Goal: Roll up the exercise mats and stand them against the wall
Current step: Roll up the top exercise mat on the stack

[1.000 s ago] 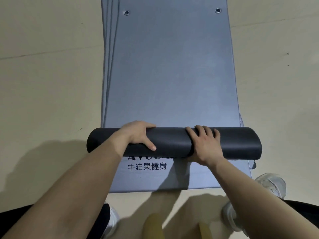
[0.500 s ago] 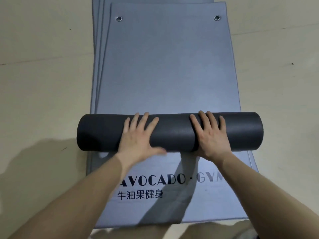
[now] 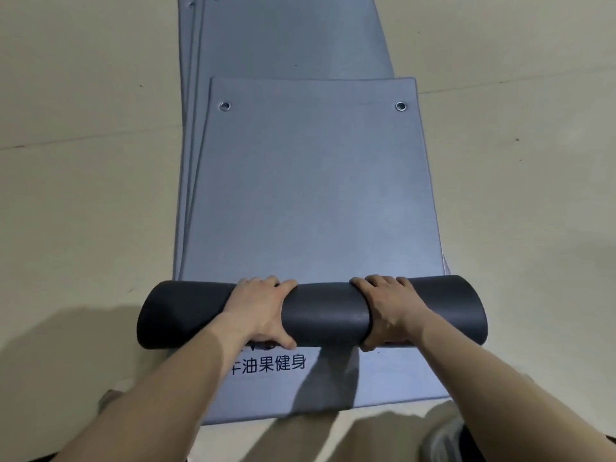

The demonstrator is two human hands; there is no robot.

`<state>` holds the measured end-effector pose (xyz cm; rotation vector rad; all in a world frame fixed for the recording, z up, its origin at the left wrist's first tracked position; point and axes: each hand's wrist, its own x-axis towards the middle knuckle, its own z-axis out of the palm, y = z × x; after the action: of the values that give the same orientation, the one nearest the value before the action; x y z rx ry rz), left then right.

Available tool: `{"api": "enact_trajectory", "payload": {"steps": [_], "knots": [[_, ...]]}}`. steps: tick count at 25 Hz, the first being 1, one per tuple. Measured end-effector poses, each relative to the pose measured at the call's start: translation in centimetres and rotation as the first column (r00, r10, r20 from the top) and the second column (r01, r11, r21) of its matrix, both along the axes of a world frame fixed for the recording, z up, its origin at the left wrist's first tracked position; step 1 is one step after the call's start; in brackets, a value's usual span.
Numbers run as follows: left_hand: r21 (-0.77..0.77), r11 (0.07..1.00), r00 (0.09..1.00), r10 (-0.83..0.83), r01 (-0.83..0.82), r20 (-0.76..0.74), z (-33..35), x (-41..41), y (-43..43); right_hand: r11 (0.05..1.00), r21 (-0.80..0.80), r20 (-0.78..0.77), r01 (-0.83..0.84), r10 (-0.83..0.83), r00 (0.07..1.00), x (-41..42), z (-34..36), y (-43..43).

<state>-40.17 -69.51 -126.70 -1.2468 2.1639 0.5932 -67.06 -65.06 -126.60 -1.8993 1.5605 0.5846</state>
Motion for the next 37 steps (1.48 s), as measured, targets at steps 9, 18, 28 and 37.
{"api": "enact_trajectory", "payload": {"steps": [9, 18, 28, 37], "knots": [[0.176, 0.927, 0.923, 0.357, -0.331, -0.142, 2.2, 0.6, -0.5, 0.977, -0.187, -0.090, 0.098, -0.117, 0.989, 1.9, 0.7, 6.7], [-0.139, 0.956, 0.950, 0.225, -0.258, -0.217, -0.6, -0.8, -4.0, 0.893, -0.447, -0.106, 0.047, -0.106, 0.989, -0.6, -2.2, 2.7], [-0.300, 0.953, 0.997, 0.013, -0.034, -0.072, -1.0, -1.5, -7.0, 0.961, -0.274, -0.115, -0.026, -0.007, 0.993, -3.1, -1.5, -7.1], [0.202, 0.979, 0.999, 0.028, -0.032, 0.026, 2.2, -0.4, 1.0, 0.994, -0.103, -0.056, 0.047, -0.053, 0.997, 0.1, 1.7, 6.0]]}}
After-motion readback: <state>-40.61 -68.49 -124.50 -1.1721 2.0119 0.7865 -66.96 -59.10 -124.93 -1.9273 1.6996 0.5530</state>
